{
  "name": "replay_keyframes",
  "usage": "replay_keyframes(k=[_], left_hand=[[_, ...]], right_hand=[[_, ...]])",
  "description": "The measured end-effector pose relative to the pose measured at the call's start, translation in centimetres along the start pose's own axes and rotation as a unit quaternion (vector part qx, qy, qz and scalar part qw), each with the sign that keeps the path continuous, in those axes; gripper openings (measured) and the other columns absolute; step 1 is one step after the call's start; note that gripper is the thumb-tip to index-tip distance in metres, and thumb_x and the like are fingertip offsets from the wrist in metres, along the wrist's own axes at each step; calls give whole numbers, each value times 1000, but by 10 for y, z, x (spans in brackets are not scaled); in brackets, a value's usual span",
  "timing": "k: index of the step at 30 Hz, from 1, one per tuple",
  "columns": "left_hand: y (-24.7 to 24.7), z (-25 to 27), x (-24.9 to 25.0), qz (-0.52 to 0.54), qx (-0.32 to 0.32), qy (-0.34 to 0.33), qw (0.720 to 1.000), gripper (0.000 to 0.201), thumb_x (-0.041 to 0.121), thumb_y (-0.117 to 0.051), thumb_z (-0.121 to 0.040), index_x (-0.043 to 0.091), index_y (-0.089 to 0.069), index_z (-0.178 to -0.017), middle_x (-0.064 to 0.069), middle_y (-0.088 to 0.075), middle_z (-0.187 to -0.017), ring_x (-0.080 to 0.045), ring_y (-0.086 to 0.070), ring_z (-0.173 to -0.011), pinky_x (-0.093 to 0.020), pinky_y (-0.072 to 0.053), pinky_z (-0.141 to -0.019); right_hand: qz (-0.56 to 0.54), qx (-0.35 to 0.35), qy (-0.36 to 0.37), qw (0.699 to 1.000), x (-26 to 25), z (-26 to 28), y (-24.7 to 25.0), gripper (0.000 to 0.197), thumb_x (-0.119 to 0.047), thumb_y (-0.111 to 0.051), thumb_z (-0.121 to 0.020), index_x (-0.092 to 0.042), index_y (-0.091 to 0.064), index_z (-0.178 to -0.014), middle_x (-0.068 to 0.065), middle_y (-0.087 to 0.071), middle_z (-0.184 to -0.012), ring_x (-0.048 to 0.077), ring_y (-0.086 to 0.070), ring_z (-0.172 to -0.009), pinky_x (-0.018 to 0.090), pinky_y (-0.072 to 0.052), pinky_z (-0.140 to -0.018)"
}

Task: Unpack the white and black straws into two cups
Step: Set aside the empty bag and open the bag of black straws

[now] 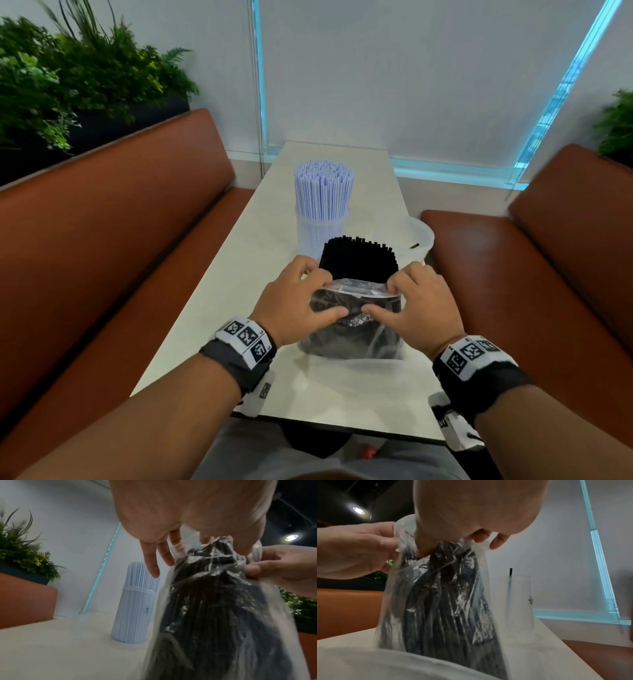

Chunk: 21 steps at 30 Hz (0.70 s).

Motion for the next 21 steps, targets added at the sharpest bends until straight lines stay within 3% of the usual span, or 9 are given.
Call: replay_keyframes(k=[3,6,9,13,17,21], left_hand=[[-5,2,4,-1,43,2,999,25,46,-66,-85,26,-53,-81,8,-45,-105,-10,-48,-79,-26,-47,-52],[-12,5,5,-32,56,-3,998,21,27,-72,-84,24,-51,-79,2,-48,-110,-13,-46,-80,-25,-42,-49],[-15,10,4,-48,43,-9,998,22,21,-78,-79,22,-56,-81,-5,-52,-116,-18,-51,-84,-23,-39,-48],[-23,21,-1,-65,-8,-24,998,18,27,-79,-79,17,-66,-84,-12,-55,-114,-30,-59,-91,-27,-45,-48],[-28,28,-8,-37,-44,5,998,39,61,-56,-86,24,-68,-92,1,-48,-116,-15,-52,-99,-26,-51,-58],[-28,29,-14,-31,-92,17,995,37,59,-52,-88,27,-69,-96,5,-46,-116,-12,-52,-100,-30,-54,-66]], right_hand=[[7,21,41,999,-6,-2,-2,38,-49,-79,-72,-21,-53,-71,-5,-47,-75,20,-46,-67,36,-41,-63],[10,47,89,995,-8,-2,-3,35,-31,-78,-77,-20,-49,-63,-3,-47,-66,22,-43,-58,34,-32,-59],[19,50,93,994,-6,2,-5,34,-30,-71,-82,-19,-47,-60,-3,-45,-61,23,-41,-55,33,-29,-59],[4,-19,62,998,0,17,-14,36,-26,-88,-69,-22,-52,-64,-6,-49,-65,20,-46,-57,35,-40,-57],[-58,-38,25,997,12,29,-19,30,-41,-82,-73,-21,-60,-69,-8,-54,-74,17,-53,-64,35,-49,-59],[-46,-46,-58,996,18,46,-26,31,-59,-72,-74,-30,-64,-78,-14,-42,-98,9,-52,-79,21,-45,-59]])
Point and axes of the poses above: each hand's wrist, its own z-axis away from the middle knuckle, its own y-axis out of the back of the hand, x = y × z, the point moved 1 cm from there along -z, towards the middle knuckle
